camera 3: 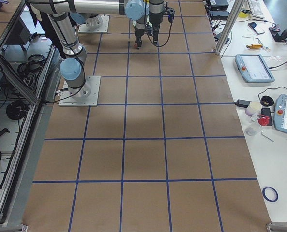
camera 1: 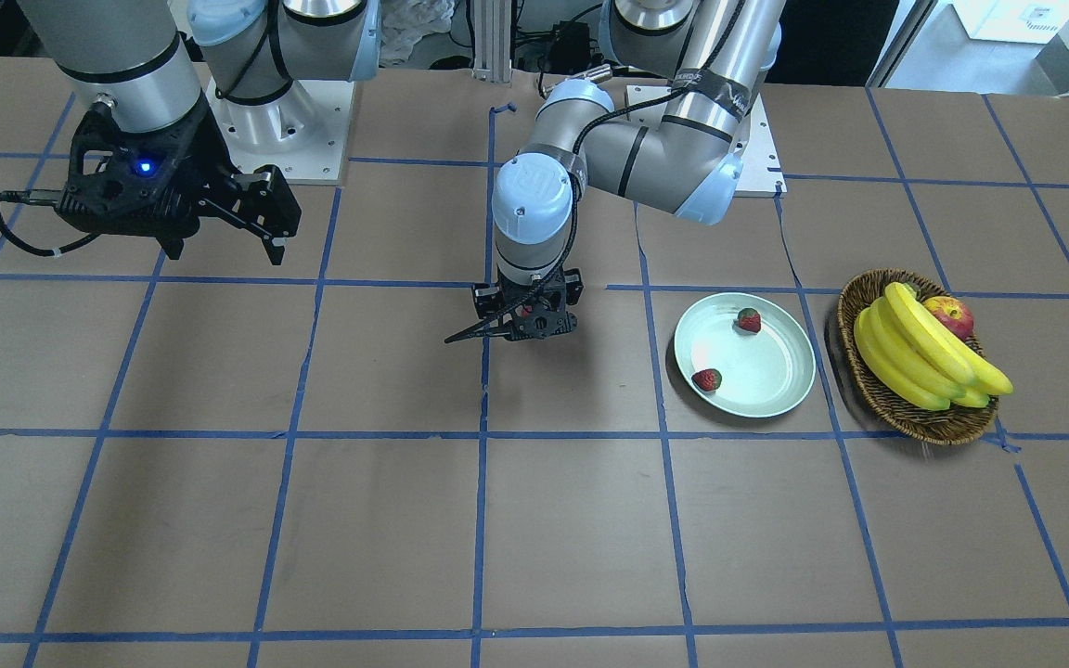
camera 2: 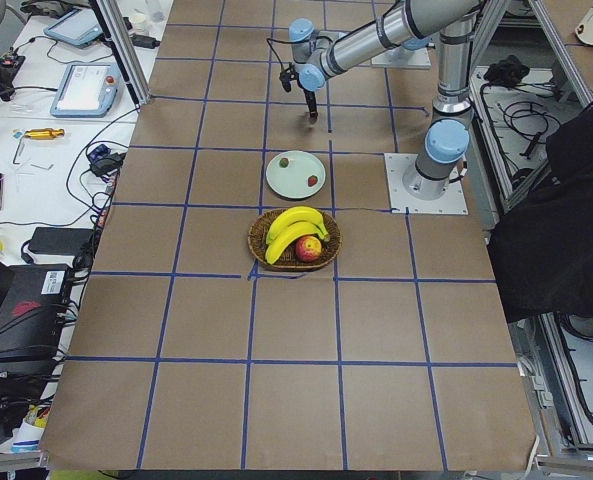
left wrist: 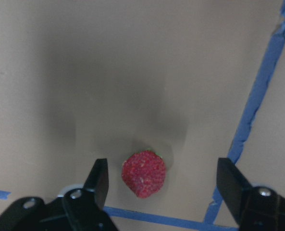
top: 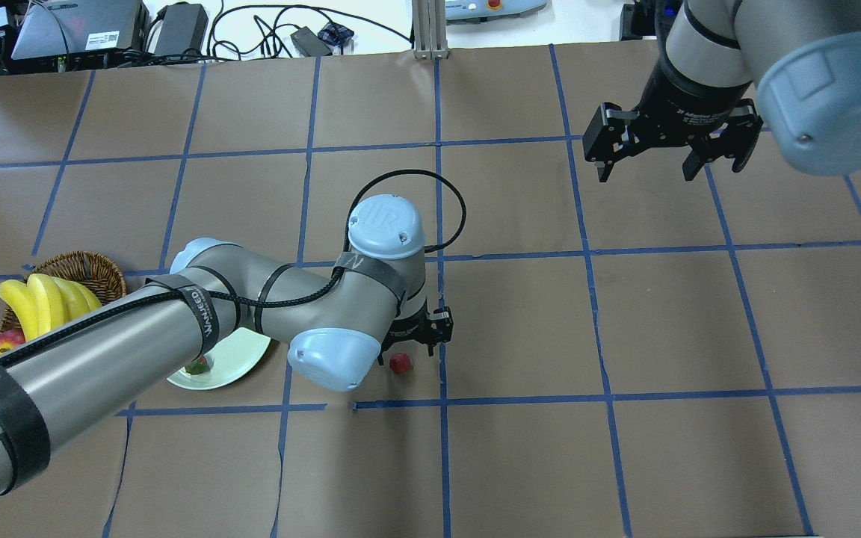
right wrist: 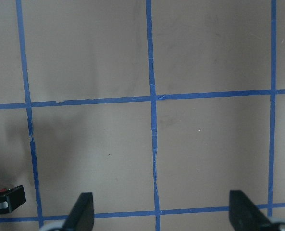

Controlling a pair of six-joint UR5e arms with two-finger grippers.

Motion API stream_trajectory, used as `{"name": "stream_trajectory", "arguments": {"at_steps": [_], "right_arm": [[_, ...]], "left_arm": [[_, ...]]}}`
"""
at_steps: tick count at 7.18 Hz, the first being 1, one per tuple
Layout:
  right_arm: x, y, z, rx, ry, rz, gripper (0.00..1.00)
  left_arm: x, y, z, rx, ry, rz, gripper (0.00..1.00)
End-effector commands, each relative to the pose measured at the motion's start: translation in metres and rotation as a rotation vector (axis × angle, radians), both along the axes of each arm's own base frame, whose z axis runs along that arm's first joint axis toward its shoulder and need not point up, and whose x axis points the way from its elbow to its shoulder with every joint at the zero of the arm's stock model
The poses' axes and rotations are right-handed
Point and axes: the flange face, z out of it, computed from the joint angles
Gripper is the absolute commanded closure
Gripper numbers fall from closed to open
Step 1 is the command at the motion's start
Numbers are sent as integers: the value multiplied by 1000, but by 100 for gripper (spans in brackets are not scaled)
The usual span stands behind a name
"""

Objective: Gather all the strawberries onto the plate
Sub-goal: 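Move the left gripper down over the last strawberry, then close the left gripper on the last strawberry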

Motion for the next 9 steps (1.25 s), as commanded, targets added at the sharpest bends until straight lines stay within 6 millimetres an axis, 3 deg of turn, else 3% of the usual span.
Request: {"name": "stream_trajectory", "arguments": {"at_steps": [1,4,6,7,9], "right_arm": [[0,0,0,-2,1,1,0],[0,0,1,-5,1,0,0],[0,0,1,-5,1,0,0],[0,-1,1,-5,1,1,0],[0,-1,1,-8,3,1,0]], "left_arm": [[3,2,-3,-1,-21,-15,38],[6,2,-7,-1,-49,-27,52],[5,2,-7,2,-42,-20,100],[5,1,-6,1,-40,-25,100],[18,-21,21,-39,-21,-45,100]]}}
